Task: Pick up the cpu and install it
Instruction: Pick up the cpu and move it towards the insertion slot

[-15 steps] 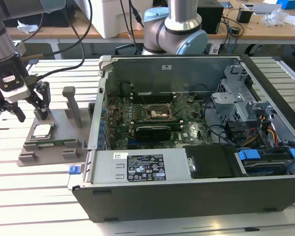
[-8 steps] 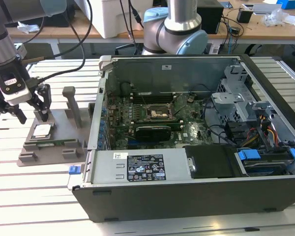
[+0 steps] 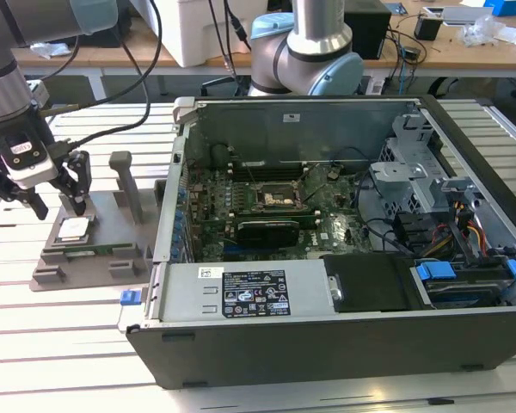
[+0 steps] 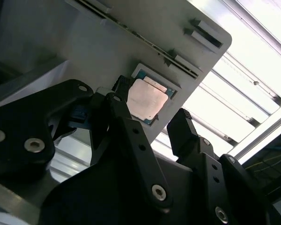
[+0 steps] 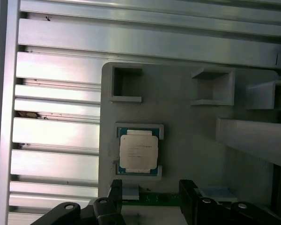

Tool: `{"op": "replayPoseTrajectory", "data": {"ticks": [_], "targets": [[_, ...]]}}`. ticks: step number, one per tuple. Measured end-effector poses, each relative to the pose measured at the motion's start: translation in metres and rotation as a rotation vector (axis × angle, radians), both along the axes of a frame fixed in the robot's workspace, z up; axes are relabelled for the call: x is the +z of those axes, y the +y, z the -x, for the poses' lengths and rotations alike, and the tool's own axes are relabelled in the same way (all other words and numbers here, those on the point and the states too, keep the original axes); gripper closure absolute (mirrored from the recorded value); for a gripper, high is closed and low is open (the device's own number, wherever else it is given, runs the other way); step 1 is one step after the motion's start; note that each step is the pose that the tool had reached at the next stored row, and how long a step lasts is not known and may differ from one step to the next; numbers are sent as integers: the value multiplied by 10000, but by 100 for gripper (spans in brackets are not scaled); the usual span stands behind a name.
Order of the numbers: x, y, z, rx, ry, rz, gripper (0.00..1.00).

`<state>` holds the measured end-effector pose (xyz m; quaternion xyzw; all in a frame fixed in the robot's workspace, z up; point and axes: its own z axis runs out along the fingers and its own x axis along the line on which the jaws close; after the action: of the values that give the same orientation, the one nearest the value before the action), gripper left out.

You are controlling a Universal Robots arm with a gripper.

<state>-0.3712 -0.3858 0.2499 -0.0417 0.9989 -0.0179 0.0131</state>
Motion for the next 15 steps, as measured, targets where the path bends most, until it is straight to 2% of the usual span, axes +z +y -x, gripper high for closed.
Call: {"op": "replayPoseTrajectory", "data": {"ticks": [10, 12, 14, 15], "targets": [[-62, 0, 0, 0, -2, 0, 40], [-145, 13, 6, 24, -2, 1, 40], [-186, 55, 28, 89, 0, 2, 40], [-199, 56, 29, 89, -1, 1, 40]]}}
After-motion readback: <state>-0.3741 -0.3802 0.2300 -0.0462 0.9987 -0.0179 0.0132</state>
